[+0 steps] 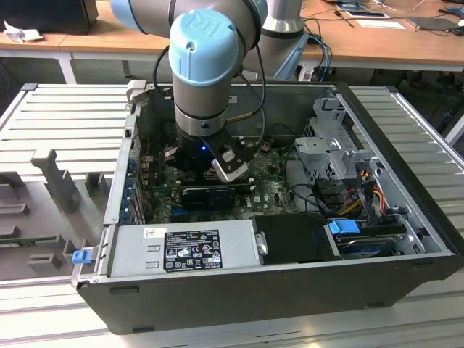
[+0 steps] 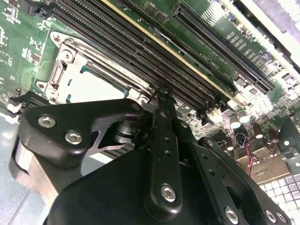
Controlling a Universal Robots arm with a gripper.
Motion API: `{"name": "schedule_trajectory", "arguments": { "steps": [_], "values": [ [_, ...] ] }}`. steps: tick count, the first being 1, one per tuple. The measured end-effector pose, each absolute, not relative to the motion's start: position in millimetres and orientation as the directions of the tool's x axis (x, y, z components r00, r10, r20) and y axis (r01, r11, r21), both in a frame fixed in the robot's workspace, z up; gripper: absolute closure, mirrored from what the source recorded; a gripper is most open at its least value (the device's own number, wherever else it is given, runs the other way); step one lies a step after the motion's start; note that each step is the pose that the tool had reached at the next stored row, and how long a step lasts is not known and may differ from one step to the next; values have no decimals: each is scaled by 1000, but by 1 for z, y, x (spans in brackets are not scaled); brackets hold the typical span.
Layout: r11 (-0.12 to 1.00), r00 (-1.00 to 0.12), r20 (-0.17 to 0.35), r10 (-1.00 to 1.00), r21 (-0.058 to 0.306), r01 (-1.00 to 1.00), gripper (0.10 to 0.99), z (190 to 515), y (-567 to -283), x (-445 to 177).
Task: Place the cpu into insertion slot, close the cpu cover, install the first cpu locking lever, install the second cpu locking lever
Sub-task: 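Install the second cpu locking lever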
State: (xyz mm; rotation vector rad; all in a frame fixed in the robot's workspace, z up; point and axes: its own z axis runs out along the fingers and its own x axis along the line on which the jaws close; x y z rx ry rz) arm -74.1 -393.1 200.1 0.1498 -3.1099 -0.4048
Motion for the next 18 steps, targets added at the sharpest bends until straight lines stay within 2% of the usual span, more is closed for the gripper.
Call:
{"name": "schedule_trajectory", "arguments": {
  "steps": [8,13,18],
  "values": [
    [953,-995,-14,-94,288,-94,980,197,-393,-74],
    [953,-995,-14,-95,289,-94,980,202,-393,-74],
    [953,-995,-13,-94,289,-94,980,222,-393,-74]
  ]
}}
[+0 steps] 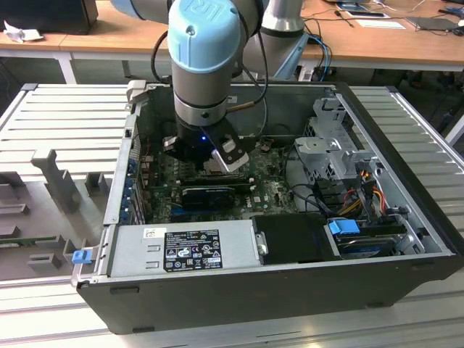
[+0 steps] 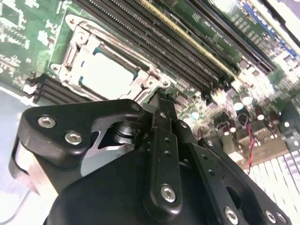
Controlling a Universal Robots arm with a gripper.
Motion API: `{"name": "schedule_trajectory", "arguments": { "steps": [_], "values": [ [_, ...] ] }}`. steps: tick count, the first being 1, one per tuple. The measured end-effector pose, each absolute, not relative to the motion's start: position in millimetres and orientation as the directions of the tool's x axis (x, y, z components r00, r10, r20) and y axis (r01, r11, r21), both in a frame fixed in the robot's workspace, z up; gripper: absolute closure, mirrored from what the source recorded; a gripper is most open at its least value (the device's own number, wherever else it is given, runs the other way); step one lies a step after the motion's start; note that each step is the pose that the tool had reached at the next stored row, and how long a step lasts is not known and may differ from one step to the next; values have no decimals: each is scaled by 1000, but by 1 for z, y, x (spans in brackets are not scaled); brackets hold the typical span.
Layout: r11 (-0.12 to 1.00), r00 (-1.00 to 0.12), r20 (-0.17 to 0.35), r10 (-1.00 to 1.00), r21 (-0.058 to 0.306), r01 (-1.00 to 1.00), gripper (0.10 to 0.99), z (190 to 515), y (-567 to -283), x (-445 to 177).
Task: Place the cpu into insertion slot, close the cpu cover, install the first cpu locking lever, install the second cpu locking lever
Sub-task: 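Install the second cpu locking lever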
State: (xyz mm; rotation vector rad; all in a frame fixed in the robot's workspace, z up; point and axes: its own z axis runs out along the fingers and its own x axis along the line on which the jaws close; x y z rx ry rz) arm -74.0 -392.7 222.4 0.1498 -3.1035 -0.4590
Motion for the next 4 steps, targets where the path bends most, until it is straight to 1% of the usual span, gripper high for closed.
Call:
{"name": "schedule_trajectory", "arguments": {
  "steps": [4],
  "values": [
    [953,-995,-13,-94,289,-94,980,226,-393,-74]
  ]
}}
